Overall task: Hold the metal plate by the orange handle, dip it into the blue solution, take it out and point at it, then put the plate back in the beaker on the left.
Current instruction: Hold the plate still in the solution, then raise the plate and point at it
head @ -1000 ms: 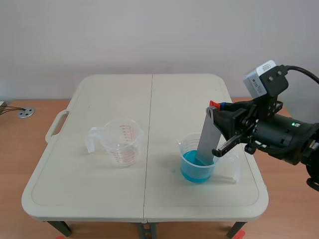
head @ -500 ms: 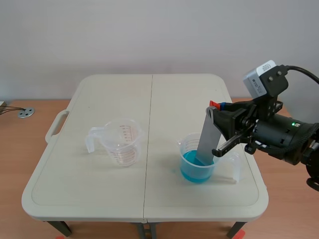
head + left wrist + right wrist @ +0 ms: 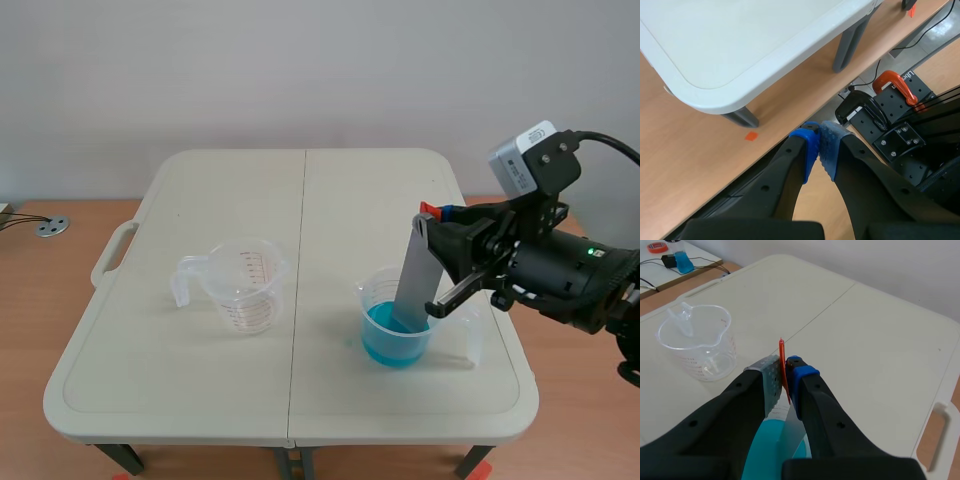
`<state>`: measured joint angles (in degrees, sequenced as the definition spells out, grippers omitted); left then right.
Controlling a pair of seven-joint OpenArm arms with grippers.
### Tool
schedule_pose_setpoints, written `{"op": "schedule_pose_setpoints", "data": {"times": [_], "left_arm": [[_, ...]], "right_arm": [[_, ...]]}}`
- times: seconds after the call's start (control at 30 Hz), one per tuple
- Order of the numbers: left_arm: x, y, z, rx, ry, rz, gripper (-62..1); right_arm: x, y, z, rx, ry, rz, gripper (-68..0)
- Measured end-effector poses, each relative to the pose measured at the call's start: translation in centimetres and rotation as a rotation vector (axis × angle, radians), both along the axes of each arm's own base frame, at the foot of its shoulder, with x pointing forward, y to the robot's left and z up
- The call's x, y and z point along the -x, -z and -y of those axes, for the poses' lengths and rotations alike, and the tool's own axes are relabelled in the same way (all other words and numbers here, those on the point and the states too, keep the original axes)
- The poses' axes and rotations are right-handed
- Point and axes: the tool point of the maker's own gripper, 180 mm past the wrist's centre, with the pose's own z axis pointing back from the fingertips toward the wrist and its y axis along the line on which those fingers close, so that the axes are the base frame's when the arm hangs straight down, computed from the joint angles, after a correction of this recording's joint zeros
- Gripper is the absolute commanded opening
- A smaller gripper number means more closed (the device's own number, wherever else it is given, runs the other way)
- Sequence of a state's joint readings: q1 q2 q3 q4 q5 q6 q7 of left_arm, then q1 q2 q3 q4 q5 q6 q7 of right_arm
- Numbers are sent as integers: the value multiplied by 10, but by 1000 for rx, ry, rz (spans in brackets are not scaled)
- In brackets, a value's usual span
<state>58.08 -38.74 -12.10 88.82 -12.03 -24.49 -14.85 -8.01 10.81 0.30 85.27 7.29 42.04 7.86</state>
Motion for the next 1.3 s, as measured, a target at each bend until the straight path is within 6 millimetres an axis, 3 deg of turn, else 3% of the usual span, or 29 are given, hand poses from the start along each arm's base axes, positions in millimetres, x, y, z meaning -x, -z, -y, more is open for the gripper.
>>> {"op": "schedule_pose_setpoints", "data": {"times": [0.5, 0.93, 1.3], "left_arm": [[-2, -1, 1, 7, 6, 2, -586], [-42, -16, 2, 12, 12, 117, -586], [-61, -25, 5, 21, 23, 171, -586]], "right_arm": [[12, -59, -17, 28, -51, 163, -662], [25, -87, -27, 47, -81, 235, -662], [29, -111, -33, 53, -96, 305, -662]]}}
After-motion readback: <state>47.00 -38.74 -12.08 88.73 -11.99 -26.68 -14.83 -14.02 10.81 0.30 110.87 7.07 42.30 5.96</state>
